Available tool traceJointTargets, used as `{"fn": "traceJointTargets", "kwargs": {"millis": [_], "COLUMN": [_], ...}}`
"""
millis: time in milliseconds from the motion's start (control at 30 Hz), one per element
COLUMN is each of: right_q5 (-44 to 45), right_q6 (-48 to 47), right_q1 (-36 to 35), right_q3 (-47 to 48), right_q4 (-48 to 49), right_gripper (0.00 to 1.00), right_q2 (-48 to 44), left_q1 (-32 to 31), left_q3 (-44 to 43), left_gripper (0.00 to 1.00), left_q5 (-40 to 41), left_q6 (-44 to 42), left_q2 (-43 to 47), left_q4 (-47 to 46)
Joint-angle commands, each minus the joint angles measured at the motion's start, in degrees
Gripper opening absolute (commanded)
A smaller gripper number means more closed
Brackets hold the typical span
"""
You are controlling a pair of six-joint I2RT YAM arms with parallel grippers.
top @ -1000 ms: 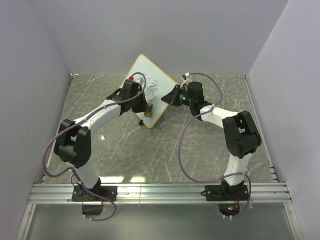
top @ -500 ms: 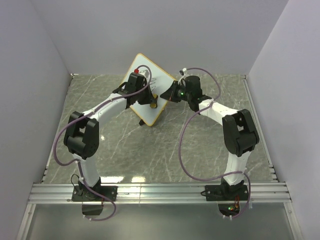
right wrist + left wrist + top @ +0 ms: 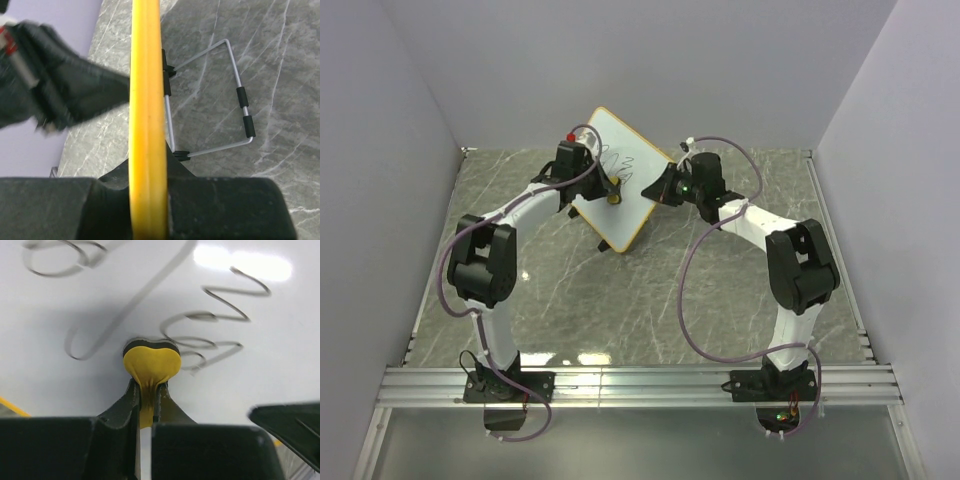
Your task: Erase the whiteboard
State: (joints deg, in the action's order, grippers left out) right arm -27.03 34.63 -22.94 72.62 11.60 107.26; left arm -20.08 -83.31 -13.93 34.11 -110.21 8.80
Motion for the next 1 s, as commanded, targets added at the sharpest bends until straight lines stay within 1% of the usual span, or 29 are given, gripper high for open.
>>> {"fn": "traceJointTargets", "kwargs": {"millis": [0, 133, 267, 367, 533, 600, 700, 767, 967], "right_q5": [-8.22, -8.13, -8.22, -8.57, -8.66, -8.40, -8.22, -8.04, -7.60], "right_q6": [-11.78, -12.39, -12.48, -12.13, -11.52, -11.43, -11.34, -11.25, -11.16], "right_q1": [-3.78, -3.52, -2.82, -2.55, -2.46, -2.55, -2.55, -2.55, -2.55], "right_q3": [-4.33, -4.77, -4.24, -4.15, -4.15, -4.59, -5.91, -7.05, -9.42], "right_q4": [-23.46, -24.25, -24.60, -23.99, -23.11, -22.85, -22.15, -21.88, -21.09], "right_gripper": [0.00, 0.00, 0.00, 0.00, 0.00, 0.00, 0.00, 0.00, 0.00], "right_q2": [-0.65, -0.91, -1.09, -1.09, -1.18, -1.44, -1.97, -2.23, -3.55], "left_q1": [0.91, 0.83, 0.13, -2.24, -8.13, -9.54, -9.72, -9.72, -9.46], "left_q3": [0.60, 1.04, 4.11, 5.61, 5.35, 3.60, 0.61, -2.28, -7.12], "left_gripper": [0.00, 0.00, 0.00, 0.00, 0.00, 0.00, 0.00, 0.00, 0.00], "left_q5": [1.45, 1.02, -0.30, -0.04, -0.92, -0.74, -1.53, -1.54, -1.10], "left_q6": [-0.79, -1.06, -1.06, -2.11, -2.64, -2.38, -1.76, -2.11, -2.47], "left_q2": [-7.12, -8.35, -7.83, -5.81, -2.20, -1.32, -1.32, -2.11, -4.74], "left_q4": [-2.21, -2.12, -2.73, -2.21, -0.98, 0.34, 1.92, 3.15, 4.91]}}
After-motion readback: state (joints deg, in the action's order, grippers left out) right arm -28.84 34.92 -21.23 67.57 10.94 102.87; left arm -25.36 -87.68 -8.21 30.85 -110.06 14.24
